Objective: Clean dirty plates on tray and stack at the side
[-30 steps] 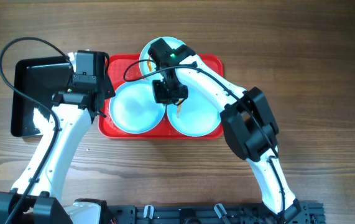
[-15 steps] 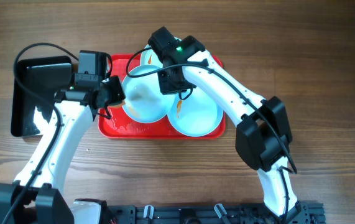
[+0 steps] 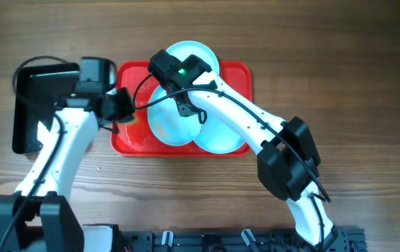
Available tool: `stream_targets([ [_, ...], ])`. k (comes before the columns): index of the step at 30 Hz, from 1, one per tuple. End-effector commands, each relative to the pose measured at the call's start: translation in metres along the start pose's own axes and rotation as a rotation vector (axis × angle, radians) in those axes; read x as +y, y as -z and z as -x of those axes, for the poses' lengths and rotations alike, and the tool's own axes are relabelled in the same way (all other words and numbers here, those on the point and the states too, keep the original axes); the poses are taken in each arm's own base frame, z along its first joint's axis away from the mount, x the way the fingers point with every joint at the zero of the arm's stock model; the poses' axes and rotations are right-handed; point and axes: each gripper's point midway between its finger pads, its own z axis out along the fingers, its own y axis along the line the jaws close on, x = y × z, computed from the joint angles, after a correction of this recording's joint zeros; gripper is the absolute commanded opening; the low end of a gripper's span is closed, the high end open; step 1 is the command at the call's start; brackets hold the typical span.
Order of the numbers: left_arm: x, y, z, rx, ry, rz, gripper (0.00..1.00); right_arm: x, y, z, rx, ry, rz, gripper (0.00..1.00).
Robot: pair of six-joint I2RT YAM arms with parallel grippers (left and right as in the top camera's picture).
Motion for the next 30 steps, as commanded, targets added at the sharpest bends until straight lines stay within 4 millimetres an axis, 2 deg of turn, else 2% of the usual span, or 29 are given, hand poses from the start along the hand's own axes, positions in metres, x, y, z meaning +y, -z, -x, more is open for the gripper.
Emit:
stream_targets([
  [1,0.029,0.000,0.004,0.029,0.141,-0.016,0.04,-0.033,0.037,0.019,-0.129,-0.066,-0.082,0.04],
  [7,0.041,0.004,0.004,0.056,0.154,-0.068,0.04,-0.056,0.081,0.035,-0.283,-0.109,-0.133,0.04],
  [13,0.040,0.004,0.004,0.054,0.146,-0.068,0.04,-0.046,0.136,0.047,-0.455,-0.033,-0.072,0.04],
  [16,0.041,0.004,0.004,0.055,0.146,-0.068,0.04,-0.046,0.159,0.054,-0.560,0.047,-0.197,0.05],
  [20,0.041,0.004,0.004,0.055,0.147,-0.067,0.04,-0.043,0.183,0.053,-0.648,0.107,-0.357,0.04],
  [26,0.041,0.004,0.004,0.056,0.147,-0.067,0.04,-0.033,0.203,0.053,-0.712,0.164,-0.427,0.04],
  [30,0.041,0.004,0.003,0.058,0.147,-0.067,0.04,-0.024,0.216,0.054,-0.739,0.262,-0.485,0.04],
])
